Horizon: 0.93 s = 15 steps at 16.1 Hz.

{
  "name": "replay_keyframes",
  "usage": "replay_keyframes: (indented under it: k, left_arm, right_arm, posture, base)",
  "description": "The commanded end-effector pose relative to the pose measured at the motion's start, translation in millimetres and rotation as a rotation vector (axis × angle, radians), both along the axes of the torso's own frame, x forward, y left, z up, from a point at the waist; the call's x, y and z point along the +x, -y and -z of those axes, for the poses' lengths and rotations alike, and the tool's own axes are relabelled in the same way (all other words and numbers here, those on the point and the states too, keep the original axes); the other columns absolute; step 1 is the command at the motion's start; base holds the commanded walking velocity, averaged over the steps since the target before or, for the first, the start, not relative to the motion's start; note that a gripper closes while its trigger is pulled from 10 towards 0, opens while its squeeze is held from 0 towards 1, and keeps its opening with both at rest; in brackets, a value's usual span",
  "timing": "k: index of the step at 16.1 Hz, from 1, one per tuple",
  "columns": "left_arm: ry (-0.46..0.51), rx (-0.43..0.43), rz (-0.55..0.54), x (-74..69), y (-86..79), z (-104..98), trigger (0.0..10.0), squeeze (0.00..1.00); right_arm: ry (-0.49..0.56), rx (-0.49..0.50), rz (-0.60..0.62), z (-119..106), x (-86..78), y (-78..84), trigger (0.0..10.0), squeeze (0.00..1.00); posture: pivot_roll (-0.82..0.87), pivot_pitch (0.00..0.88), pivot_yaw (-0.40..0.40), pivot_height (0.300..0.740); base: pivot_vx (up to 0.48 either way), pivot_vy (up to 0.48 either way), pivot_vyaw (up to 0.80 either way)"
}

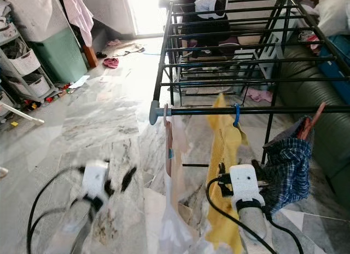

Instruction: Hang hanger

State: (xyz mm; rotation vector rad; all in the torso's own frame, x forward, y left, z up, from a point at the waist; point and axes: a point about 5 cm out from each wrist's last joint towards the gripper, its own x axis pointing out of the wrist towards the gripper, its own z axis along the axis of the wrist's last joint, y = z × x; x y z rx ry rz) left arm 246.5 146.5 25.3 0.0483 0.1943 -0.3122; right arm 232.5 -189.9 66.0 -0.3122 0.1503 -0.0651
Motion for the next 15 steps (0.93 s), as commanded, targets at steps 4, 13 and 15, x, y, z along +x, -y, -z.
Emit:
replay_keyframes:
  k: [4,13,15]
  left_arm:
    - [-0.001,0.045,-0.082,6.6,-11.4,-3.6,10.0,0.00]
    - [-0.011,0.064,-0.109,12.5,-15.4,-4.5,10.0,0.00]
    - [-0.010,0.067,-0.105,14.8,-14.6,-4.8,10.0,0.00]
  right_arm:
    - [0.031,0.025,-0.026,-6.0,3.4,-10.6,10.0,0.90]
    - [0.045,0.018,-0.015,-10.8,12.6,-5.1,10.0,0.00]
    - [0.054,0.013,-0.010,-13.3,13.9,-3.7,10.0,0.00]
  posture:
    - [-0.20,0.000,0.111,0.740]
    - [-0.20,0.000,0.116,0.740]
    - [-0.21,0.000,0.120,0.740]
  base:
    - [0.000,0.000,0.00]
    - [-0.067,0.000,0.00]
    - [-0.324,0.000,0.00]
